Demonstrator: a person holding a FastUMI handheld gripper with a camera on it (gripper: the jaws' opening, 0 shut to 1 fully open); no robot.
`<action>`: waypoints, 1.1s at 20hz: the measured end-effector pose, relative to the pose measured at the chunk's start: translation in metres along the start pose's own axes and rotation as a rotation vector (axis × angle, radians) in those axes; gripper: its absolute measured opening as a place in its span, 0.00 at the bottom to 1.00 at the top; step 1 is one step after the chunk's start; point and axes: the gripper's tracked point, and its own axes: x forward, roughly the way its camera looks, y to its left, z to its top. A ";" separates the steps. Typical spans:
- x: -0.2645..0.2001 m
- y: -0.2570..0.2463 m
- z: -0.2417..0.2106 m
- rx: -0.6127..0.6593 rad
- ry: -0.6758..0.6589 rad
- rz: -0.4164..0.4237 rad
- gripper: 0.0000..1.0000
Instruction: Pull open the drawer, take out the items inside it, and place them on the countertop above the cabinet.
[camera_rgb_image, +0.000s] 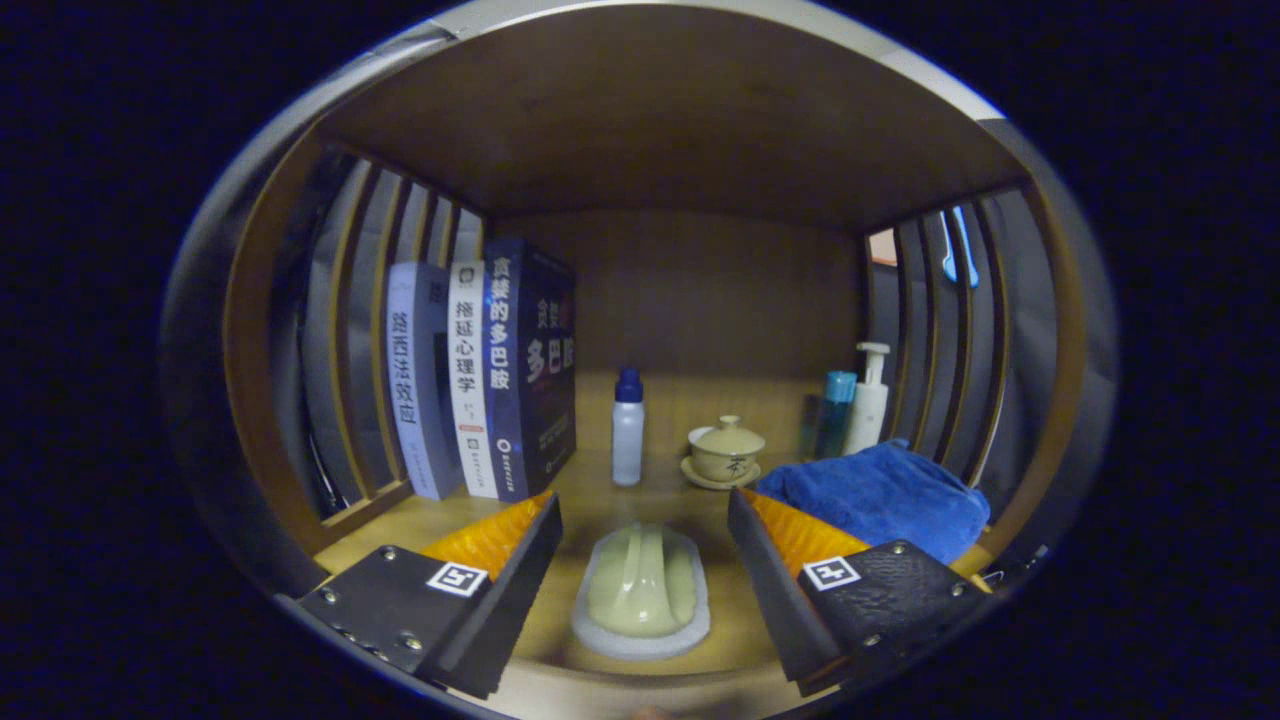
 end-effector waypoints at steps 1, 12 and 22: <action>-0.011 0.000 0.005 0.005 -0.013 0.016 0.99; -0.173 -0.019 -0.005 0.093 -0.045 0.129 0.99; -0.259 -0.046 -0.073 -0.051 -0.053 0.085 0.99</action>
